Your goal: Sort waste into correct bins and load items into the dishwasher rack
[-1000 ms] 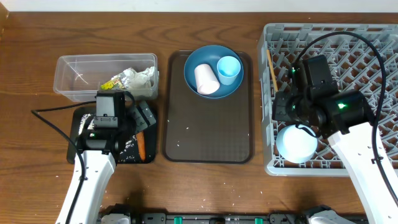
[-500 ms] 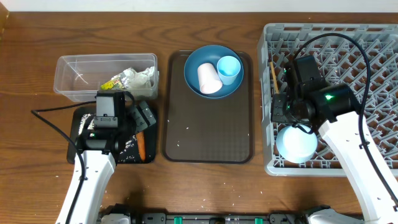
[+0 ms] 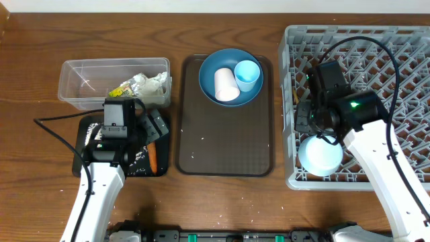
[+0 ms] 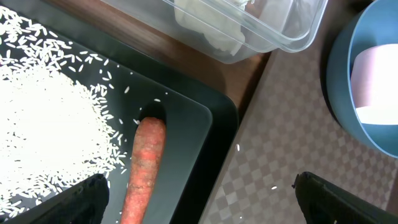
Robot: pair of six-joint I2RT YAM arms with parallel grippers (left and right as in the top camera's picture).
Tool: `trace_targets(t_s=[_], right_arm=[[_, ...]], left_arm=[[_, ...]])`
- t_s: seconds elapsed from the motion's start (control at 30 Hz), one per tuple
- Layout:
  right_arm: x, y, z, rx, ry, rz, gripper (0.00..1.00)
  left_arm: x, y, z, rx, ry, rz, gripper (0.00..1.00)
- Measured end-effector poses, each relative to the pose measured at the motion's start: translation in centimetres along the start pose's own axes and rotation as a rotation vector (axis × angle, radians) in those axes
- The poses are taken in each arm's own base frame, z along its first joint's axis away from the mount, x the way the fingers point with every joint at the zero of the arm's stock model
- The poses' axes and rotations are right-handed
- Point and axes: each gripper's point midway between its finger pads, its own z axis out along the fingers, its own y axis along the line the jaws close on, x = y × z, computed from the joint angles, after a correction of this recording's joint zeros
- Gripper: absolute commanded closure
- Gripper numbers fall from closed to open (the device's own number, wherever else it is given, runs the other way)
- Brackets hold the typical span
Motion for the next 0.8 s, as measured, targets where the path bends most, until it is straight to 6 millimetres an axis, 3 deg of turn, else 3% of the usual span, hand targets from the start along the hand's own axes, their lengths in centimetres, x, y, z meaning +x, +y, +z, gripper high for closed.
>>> trace_targets(t_s=[0.2,0.4,0.47,0.57,0.63,0.8], right_arm=[[-0.10,-0.21,0.00,0.012,-0.006,0.003,0.81],[-0.12,-0.26,0.00,0.015,-0.007,0.004,0.74],[-0.12,-0.25,0.00,0.015,-0.007,0.006,0.60],[-0.13,-0.27,0.01,0.016,-0.007,0.008,0.28],[-0.14,-0.31,0.01,0.018,-0.008,0.010,0.01],[-0.14,-0.33,0.01,0.019,-0.009,0.004,0.01]], left_arm=[[0.00,-0.01,0.00,0.000,0.000,0.000,0.02],[0.01,-0.01,0.00,0.000,0.000,0.000,0.02],[0.01,-0.01,0.00,0.000,0.000,0.000,0.02],[0.01,-0.01,0.00,0.000,0.000,0.000,0.02],[0.00,-0.01,0.00,0.000,0.000,0.000,0.02],[0.02,0.01,0.00,0.000,0.001,0.000,0.01]])
